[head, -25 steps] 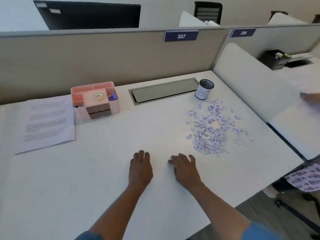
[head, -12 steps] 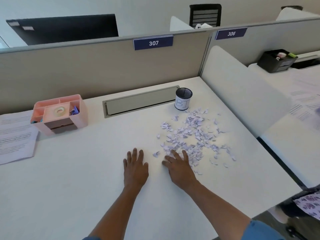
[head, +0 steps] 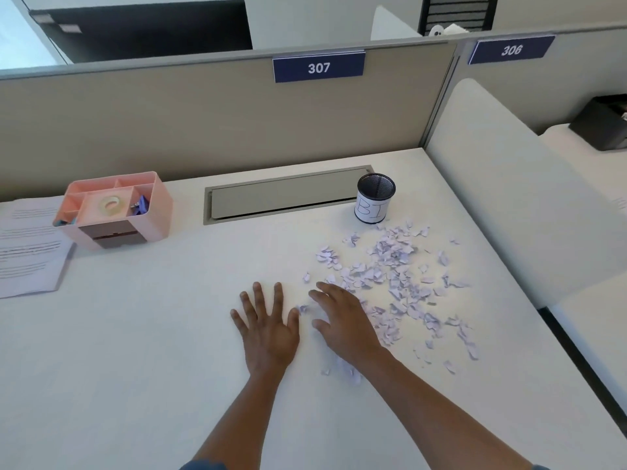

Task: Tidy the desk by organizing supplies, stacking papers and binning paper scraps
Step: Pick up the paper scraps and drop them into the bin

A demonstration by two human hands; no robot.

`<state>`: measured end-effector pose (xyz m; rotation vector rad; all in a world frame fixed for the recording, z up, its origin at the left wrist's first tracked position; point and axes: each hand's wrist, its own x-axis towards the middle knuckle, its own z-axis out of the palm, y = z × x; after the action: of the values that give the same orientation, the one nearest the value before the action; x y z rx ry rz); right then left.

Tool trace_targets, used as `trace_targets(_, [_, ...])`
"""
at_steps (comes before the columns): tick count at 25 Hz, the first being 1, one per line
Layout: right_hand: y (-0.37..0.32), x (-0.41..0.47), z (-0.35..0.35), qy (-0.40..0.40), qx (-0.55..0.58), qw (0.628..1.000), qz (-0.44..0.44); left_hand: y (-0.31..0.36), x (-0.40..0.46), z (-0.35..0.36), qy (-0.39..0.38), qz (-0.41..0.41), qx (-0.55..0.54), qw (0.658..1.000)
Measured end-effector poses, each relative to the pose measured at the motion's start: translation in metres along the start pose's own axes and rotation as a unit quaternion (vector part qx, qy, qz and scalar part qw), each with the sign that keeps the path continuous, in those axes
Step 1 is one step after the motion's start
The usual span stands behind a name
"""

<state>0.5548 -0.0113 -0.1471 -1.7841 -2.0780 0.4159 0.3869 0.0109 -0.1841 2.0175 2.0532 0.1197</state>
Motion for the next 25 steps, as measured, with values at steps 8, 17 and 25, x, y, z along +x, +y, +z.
trace_targets(8, [0.009,0.059,0.017,-0.081,-0.063,0.995,0.005,0.009,0.029,0.006,0.004,0.027,0.007,1.000])
trace_targets(17, [-0.019,0.030,0.023,-0.105,-0.105,0.987,0.060,0.007,0.027,0.002,-0.012,0.026,-0.007,1.000])
trace_targets(25, [-0.012,0.029,0.009,-0.099,-0.134,0.985,0.045,0.007,0.028,0.004,0.008,0.024,-0.007,1.000])
